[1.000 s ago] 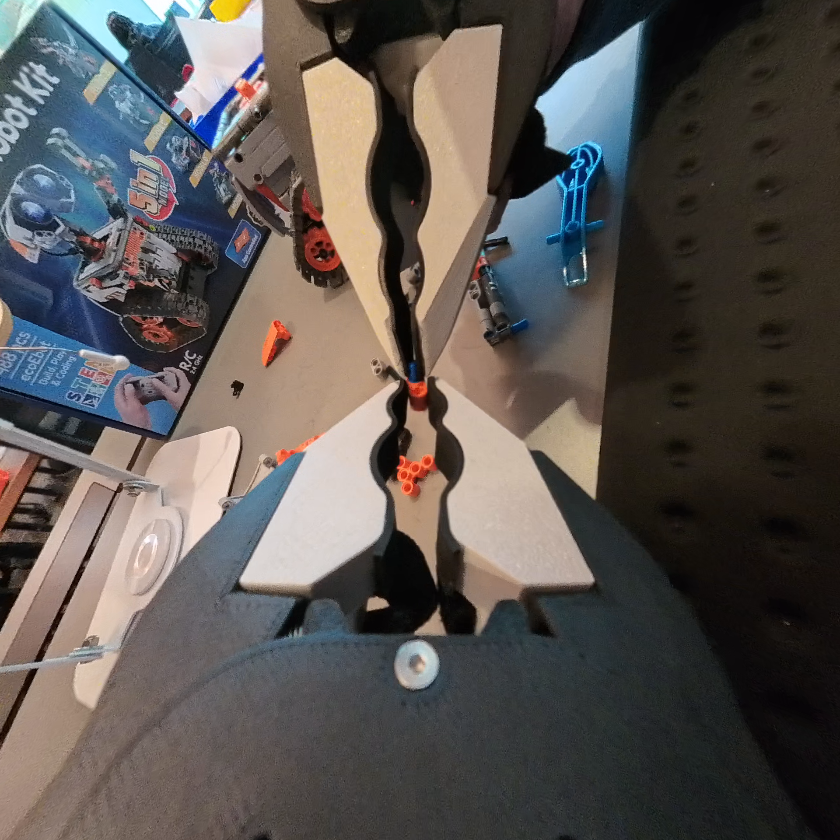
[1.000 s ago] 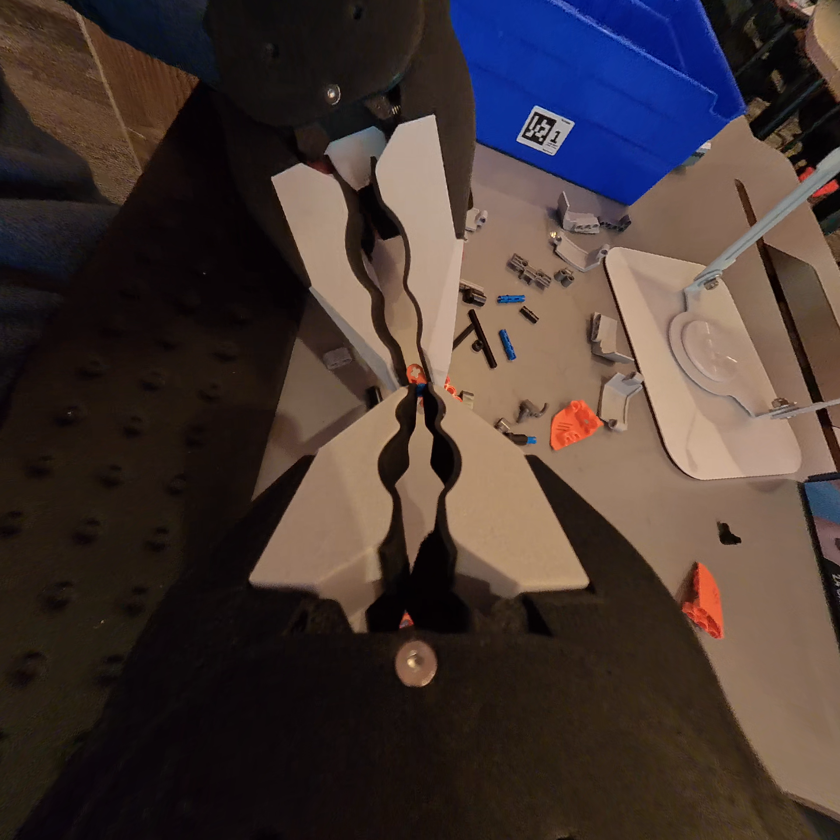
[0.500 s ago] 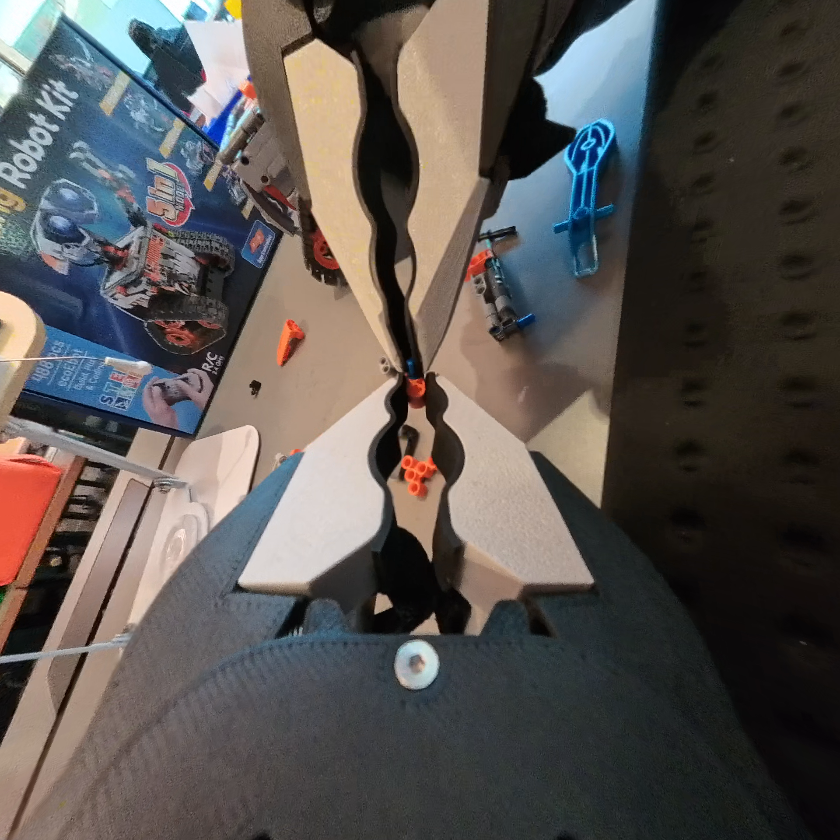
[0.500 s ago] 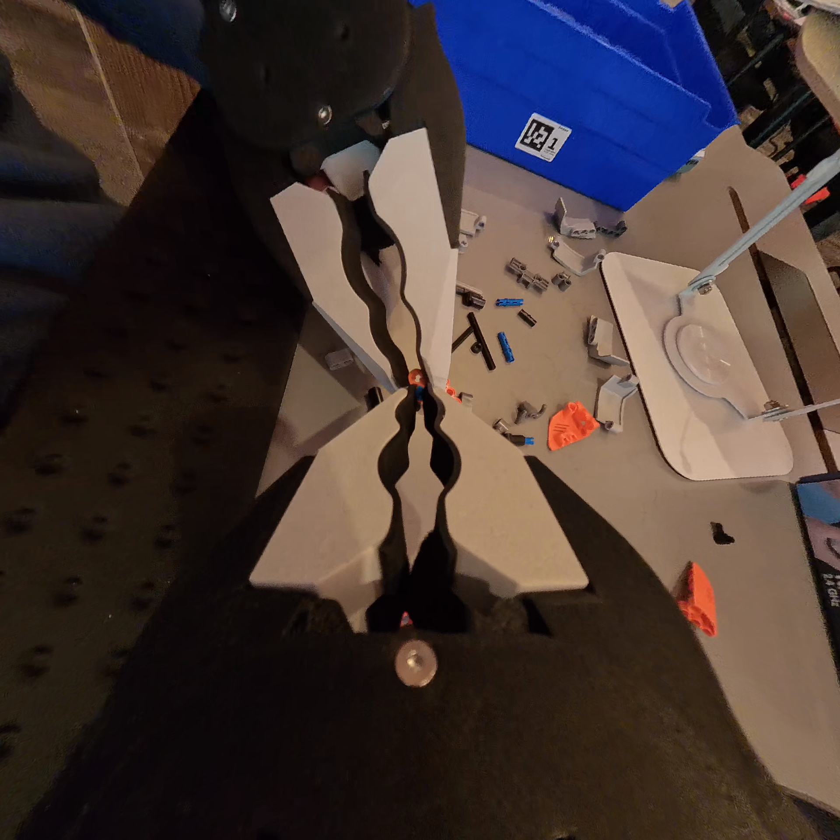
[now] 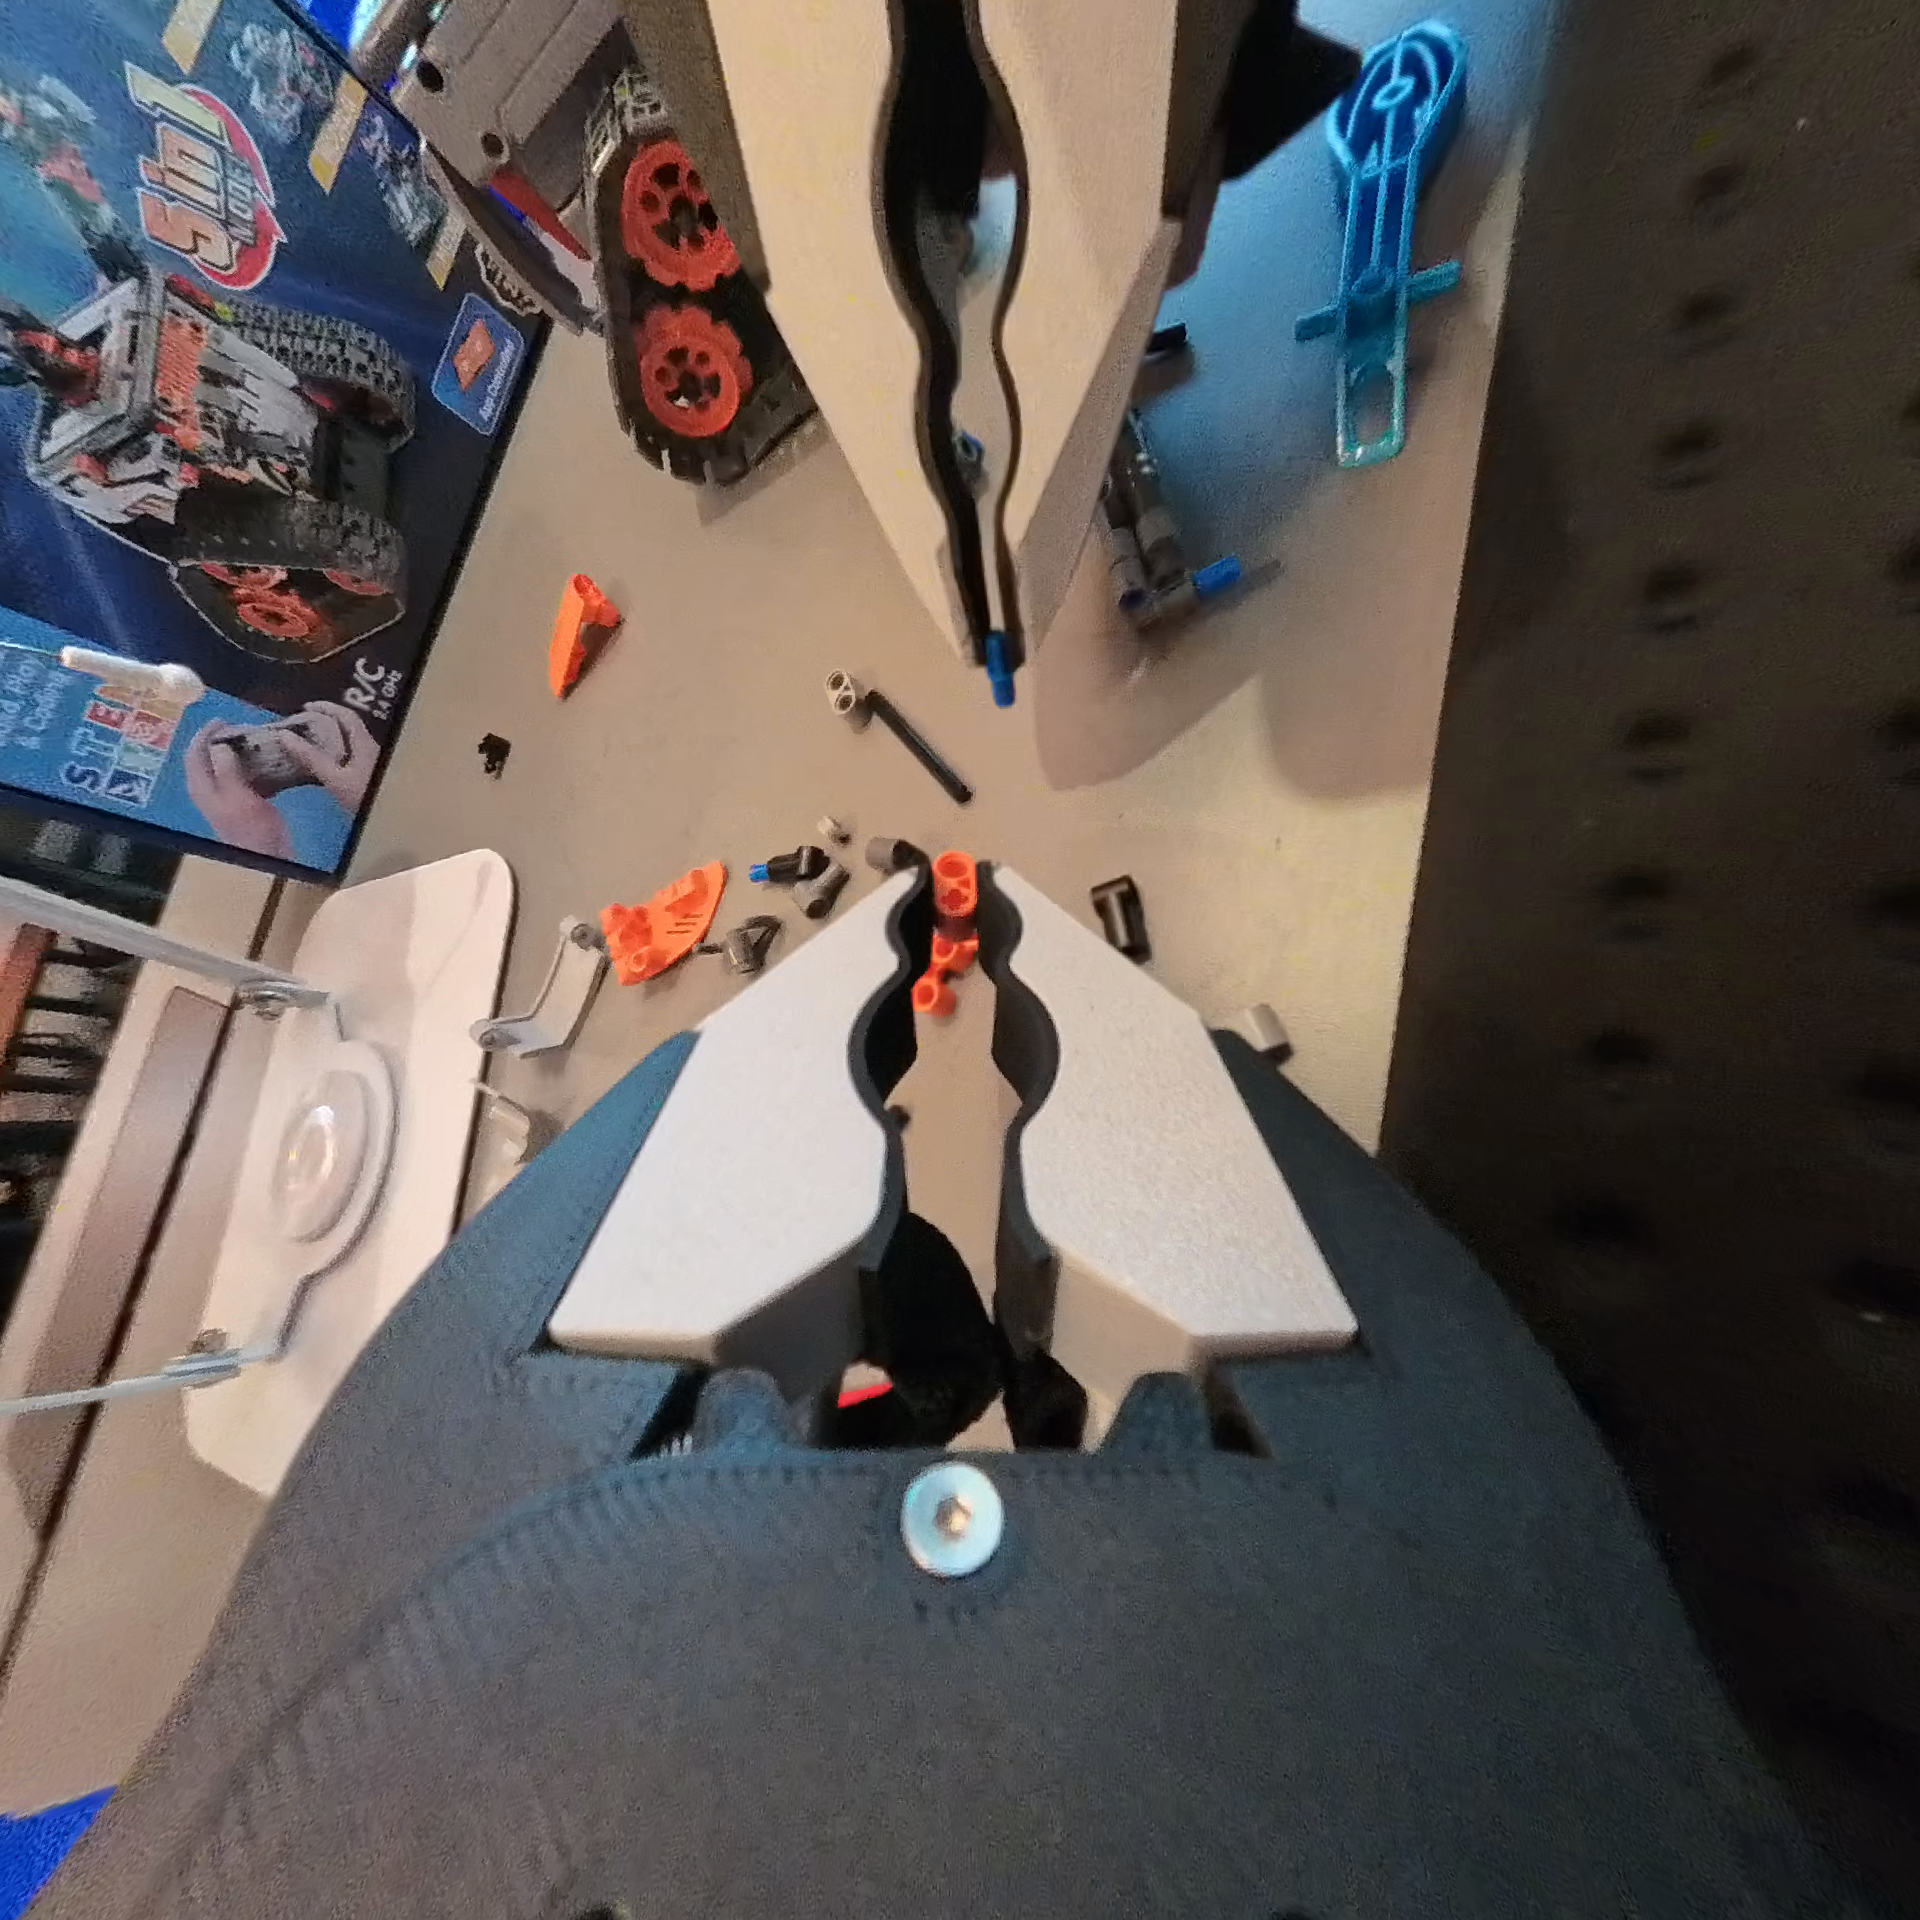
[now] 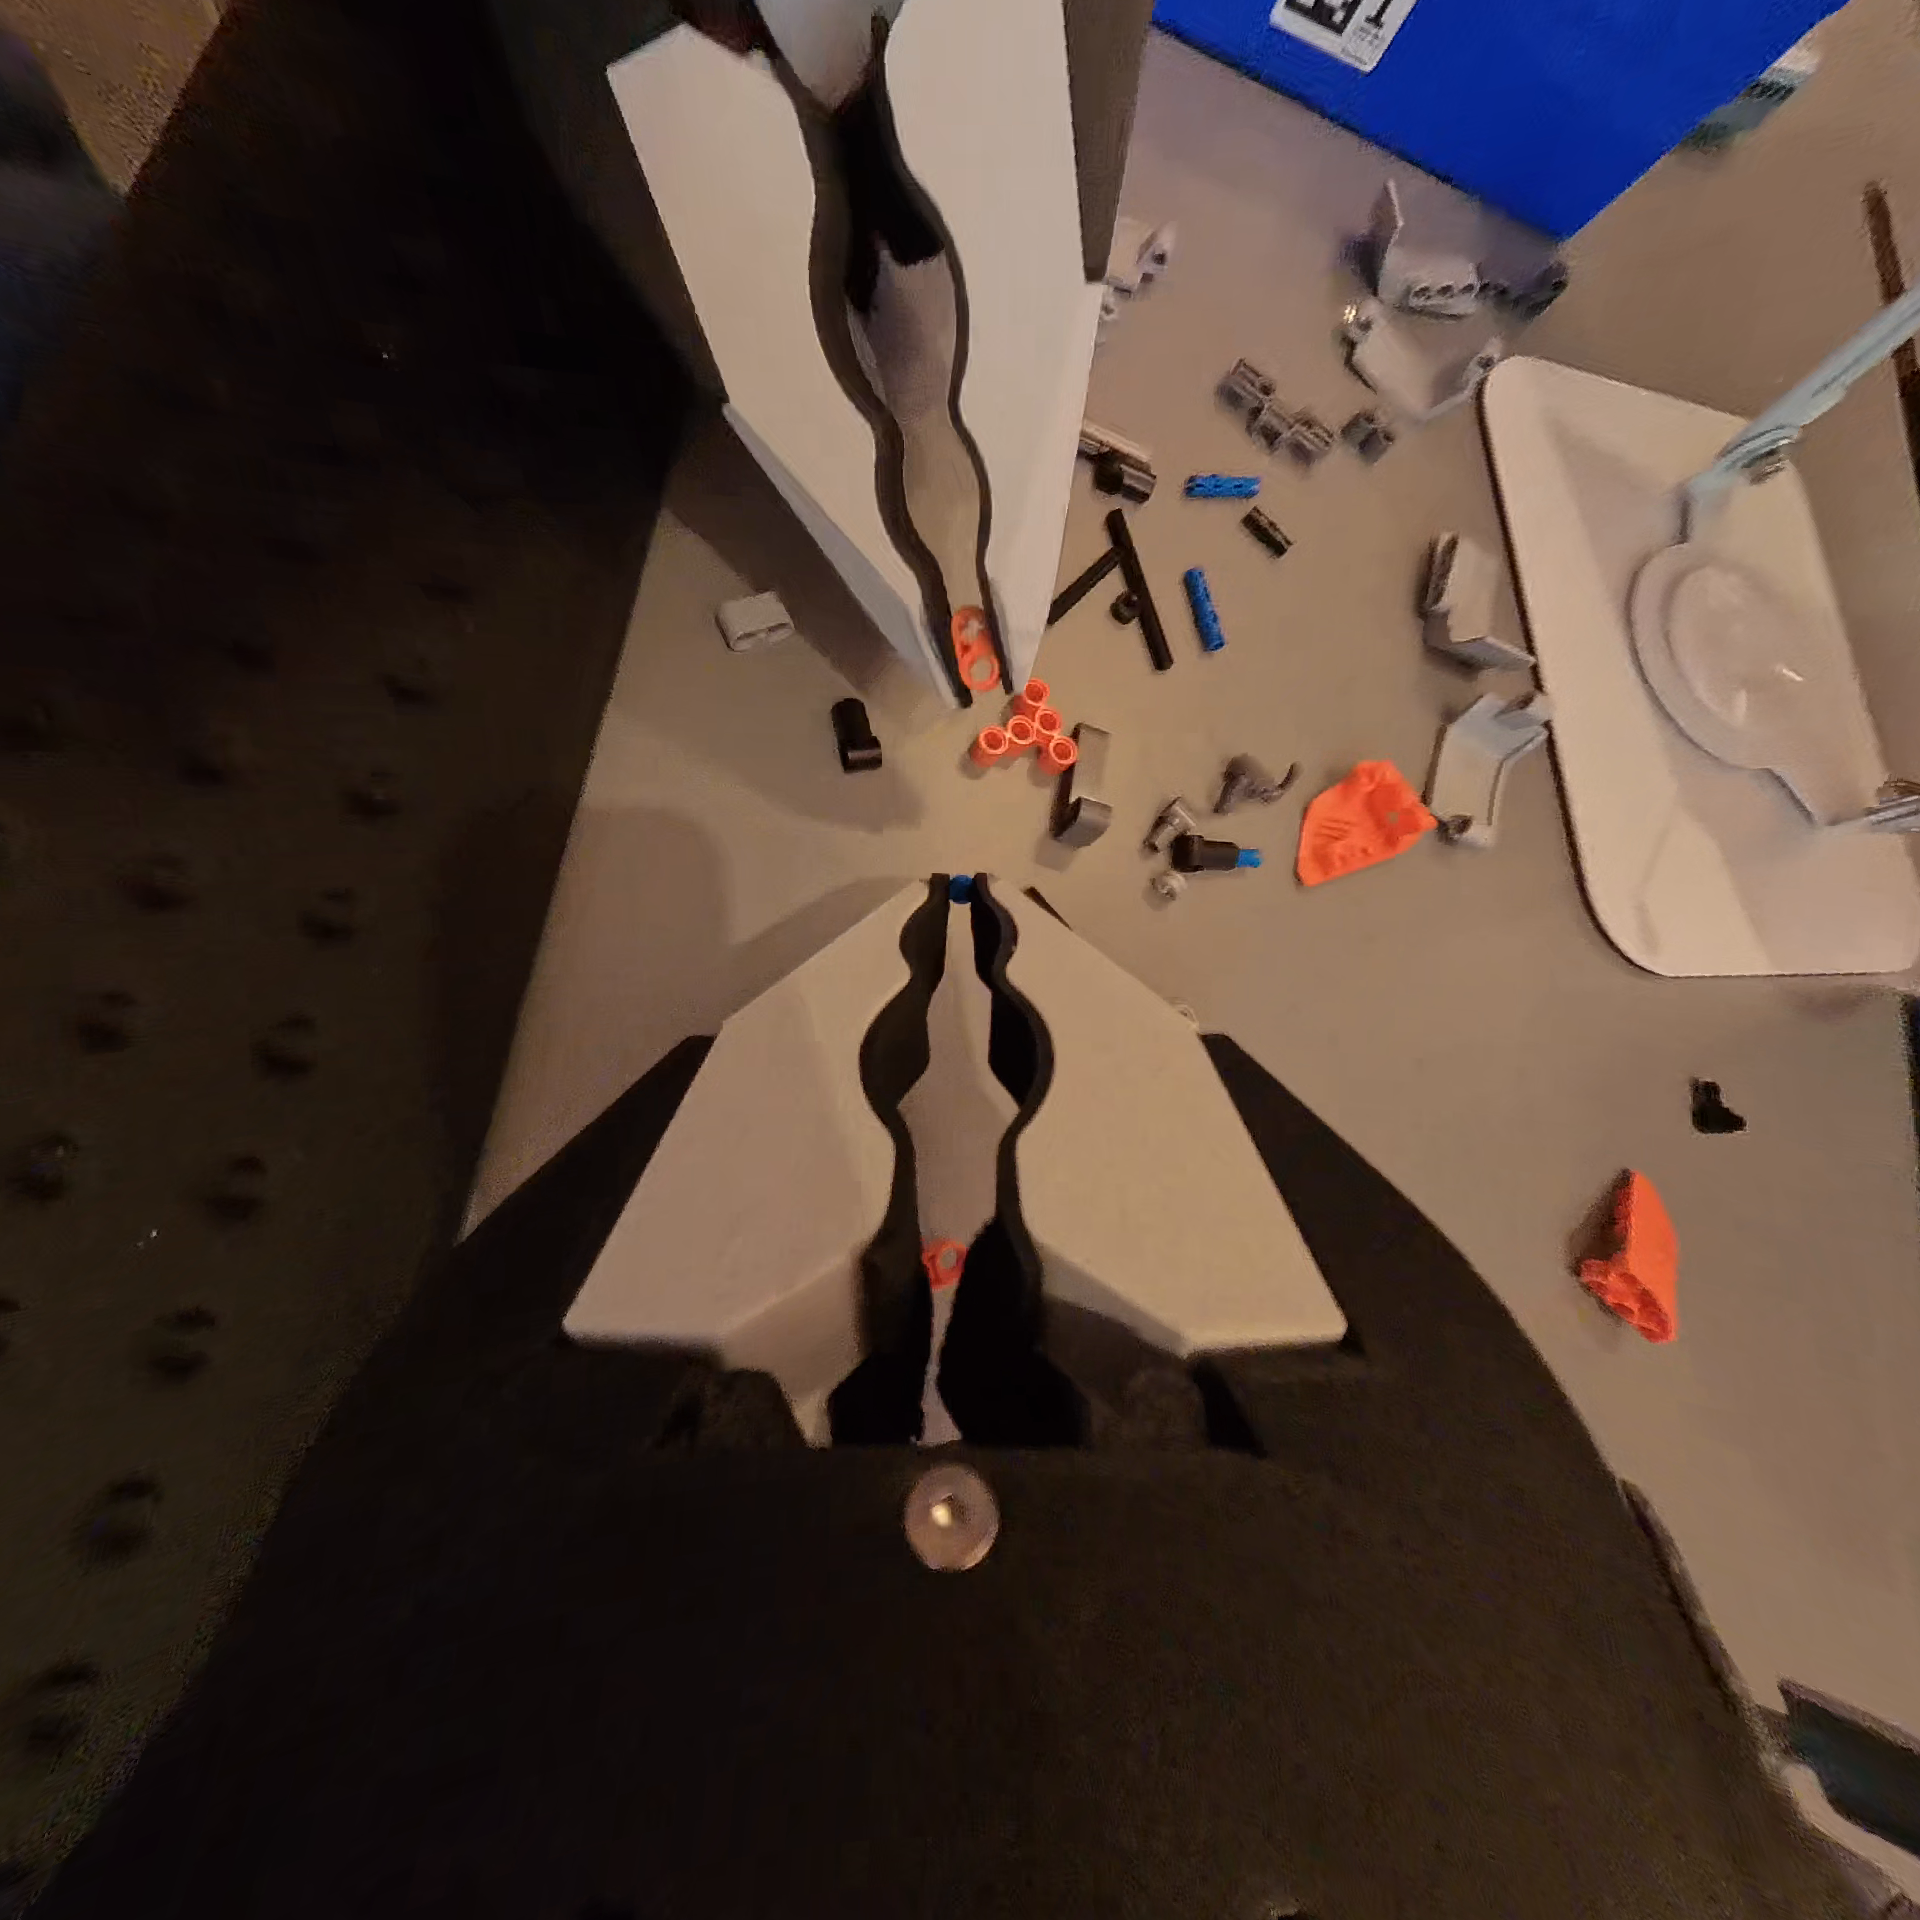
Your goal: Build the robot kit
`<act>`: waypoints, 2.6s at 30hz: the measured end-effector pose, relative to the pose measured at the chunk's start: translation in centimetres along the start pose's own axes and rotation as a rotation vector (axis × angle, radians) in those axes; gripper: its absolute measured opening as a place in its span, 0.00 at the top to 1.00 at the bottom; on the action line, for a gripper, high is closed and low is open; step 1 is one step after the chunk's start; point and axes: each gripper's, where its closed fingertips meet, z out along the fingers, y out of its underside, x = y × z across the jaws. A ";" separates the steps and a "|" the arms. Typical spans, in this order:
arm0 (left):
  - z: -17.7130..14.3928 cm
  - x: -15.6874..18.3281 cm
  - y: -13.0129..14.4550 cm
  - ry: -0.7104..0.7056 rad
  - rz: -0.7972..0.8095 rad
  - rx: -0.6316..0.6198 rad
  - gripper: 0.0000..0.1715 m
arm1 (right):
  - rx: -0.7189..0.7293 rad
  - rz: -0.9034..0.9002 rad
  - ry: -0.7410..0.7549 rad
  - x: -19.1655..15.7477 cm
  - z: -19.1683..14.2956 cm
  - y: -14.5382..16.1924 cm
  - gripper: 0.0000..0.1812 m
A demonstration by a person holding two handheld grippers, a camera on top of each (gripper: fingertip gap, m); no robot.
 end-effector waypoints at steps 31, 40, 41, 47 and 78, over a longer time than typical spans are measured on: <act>-1.6 0.5 5.2 0.083 -0.242 -0.099 0.97 | -0.160 0.031 -0.082 6.9 8.9 -3.1 0.91; -1.7 0.1 5.5 0.075 -0.283 -0.094 0.94 | -0.203 0.042 -0.163 6.7 10.3 -2.9 0.99; -1.7 0.1 5.5 0.074 -0.283 -0.093 0.94 | -0.204 0.026 -0.155 6.7 10.2 -2.9 0.99; -1.8 0.0 5.5 0.062 -0.277 -0.101 0.94 | -0.164 0.004 -0.162 5.7 7.8 -3.6 0.99; -2.8 -1.5 2.8 0.010 -0.244 0.023 0.94 | -0.157 -0.074 -0.244 1.2 5.5 -4.3 0.99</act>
